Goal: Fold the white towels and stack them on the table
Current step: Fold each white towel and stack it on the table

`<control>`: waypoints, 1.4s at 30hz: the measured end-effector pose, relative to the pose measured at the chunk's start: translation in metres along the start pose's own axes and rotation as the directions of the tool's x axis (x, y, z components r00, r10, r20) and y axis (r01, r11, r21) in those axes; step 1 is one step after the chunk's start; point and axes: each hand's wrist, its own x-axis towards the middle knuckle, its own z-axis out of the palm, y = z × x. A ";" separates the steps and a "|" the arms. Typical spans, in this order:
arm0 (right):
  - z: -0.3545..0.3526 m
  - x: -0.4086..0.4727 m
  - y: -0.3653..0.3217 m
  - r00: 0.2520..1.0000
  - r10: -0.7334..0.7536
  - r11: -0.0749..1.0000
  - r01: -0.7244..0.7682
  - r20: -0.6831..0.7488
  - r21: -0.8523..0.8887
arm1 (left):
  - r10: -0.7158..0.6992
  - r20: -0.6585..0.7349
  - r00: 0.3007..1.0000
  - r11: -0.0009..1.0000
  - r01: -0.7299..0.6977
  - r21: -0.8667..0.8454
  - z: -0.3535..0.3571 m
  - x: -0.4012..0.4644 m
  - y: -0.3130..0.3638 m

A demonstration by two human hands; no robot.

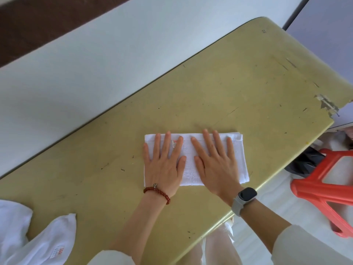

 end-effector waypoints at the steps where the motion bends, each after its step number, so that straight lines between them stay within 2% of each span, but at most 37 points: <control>1: 0.000 -0.001 0.007 1.000 0.008 1.000 -0.008 0.010 -0.022 | 0.000 0.003 1.000 1.000 0.000 0.009 -0.001 0.001 -0.001; 4: -0.004 -0.005 0.031 0.998 0.047 0.997 -0.044 0.036 -0.059 | 0.036 -0.019 0.999 0.999 -0.036 0.019 -0.002 0.002 -0.004; 7: -0.010 -0.010 0.055 0.999 0.006 0.999 -0.005 0.039 -0.042 | 0.111 -0.013 0.994 0.993 -0.111 0.028 -0.002 0.008 -0.015; 10: -0.020 -0.021 0.056 0.997 0.005 0.999 0.000 -0.079 0.053 | 0.177 -0.023 0.984 0.983 -0.175 0.058 -0.007 0.022 -0.033; 13: -0.023 -0.038 0.037 0.979 -0.069 0.966 0.114 -0.192 0.231 | 0.093 -0.130 0.987 0.996 -0.093 0.006 -0.015 0.027 -0.049; 15: -0.019 -0.049 0.025 0.970 -0.141 0.916 0.204 -0.197 0.347 | 0.038 -0.235 0.971 0.999 -0.043 -0.017 -0.020 0.019 -0.051; 18: -0.014 -0.057 0.022 0.963 -0.181 0.871 0.251 -0.199 0.423 | 0.008 -0.381 0.925 0.992 -0.055 -0.113 -0.024 -0.010 -0.037; 20: -0.012 -0.059 0.027 0.946 -0.246 0.856 0.314 -0.211 0.410 | 0.002 -0.422 0.906 0.967 -0.109 -0.229 -0.021 -0.036 -0.021; 23: -0.009 -0.057 0.036 0.905 -0.376 0.835 0.424 -0.199 0.351 | 0.053 -0.385 0.922 0.922 -0.193 -0.335 -0.011 -0.072 -0.001; 27: -0.014 -0.047 0.040 0.871 -0.439 0.812 0.489 -0.220 0.319 | 0.088 -0.312 0.946 0.915 -0.200 -0.349 0.001 -0.094 0.009; 33: -0.015 -0.041 0.045 0.807 -0.556 0.764 0.591 -0.199 0.259 | 0.083 -0.329 0.941 0.893 -0.216 -0.394 0.000 -0.099 0.008; 35: -0.014 -0.042 0.047 0.803 -0.566 0.757 0.596 -0.189 0.267 | 0.110 -0.326 0.939 0.880 -0.244 -0.407 0.000 -0.104 0.008; 39: -0.012 -0.046 0.038 0.855 -0.472 0.797 0.519 -0.217 0.309 | 0.091 -0.334 0.938 0.877 -0.234 -0.420 0.001 -0.107 0.008; 42: -0.011 -0.047 0.036 0.833 -0.498 0.804 0.547 -0.241 0.233 | 0.076 -0.387 0.919 0.887 -0.239 -0.394 0.005 -0.106 0.010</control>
